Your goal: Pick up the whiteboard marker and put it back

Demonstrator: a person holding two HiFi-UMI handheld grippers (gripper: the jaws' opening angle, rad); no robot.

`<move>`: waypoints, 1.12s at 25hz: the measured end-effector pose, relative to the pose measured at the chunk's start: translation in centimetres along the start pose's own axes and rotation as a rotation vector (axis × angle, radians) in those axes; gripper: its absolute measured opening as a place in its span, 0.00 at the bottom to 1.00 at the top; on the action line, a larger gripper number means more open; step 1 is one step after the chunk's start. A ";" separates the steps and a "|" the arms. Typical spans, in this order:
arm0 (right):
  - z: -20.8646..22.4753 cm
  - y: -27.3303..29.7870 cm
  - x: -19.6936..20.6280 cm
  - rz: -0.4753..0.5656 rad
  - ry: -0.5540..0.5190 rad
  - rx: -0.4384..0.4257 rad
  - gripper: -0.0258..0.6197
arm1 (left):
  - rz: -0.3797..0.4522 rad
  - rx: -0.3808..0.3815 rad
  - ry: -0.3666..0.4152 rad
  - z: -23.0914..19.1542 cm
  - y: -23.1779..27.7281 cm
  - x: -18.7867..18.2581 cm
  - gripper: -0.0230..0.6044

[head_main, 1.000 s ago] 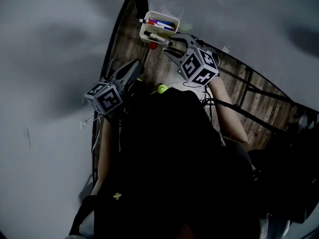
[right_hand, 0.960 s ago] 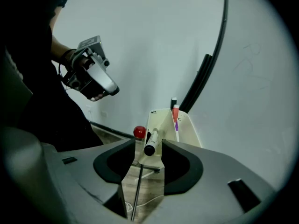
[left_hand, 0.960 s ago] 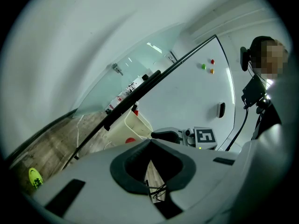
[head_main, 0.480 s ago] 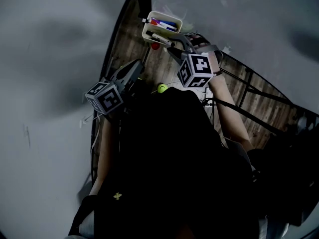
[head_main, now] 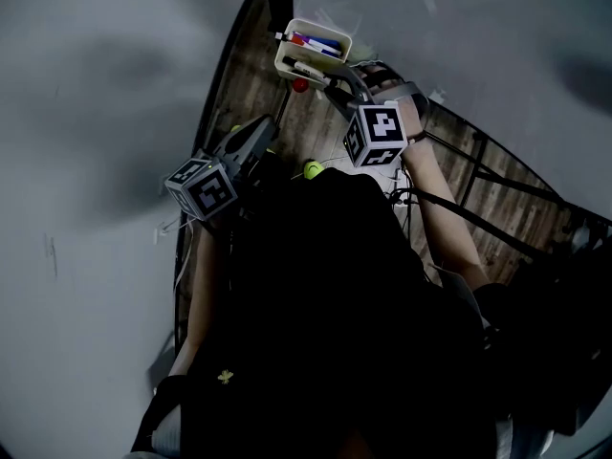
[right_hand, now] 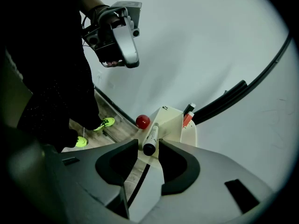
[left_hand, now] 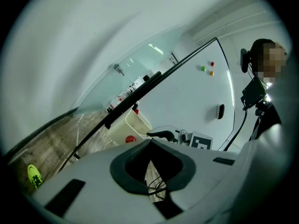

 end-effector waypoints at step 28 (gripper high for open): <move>0.3 -1.9 0.1 0.088 0.130 0.026 0.17 | 0.018 0.021 0.025 0.9 -0.2 0.4 0.09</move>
Point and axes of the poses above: the fingertips, and each gripper's own axes: y forward along the fingers, z to its right, x out of its underside, the point moved 5 cm from there along -y, backward along the fingers, and after that the axes turned 7 degrees about -x, right-handed, at the moved point
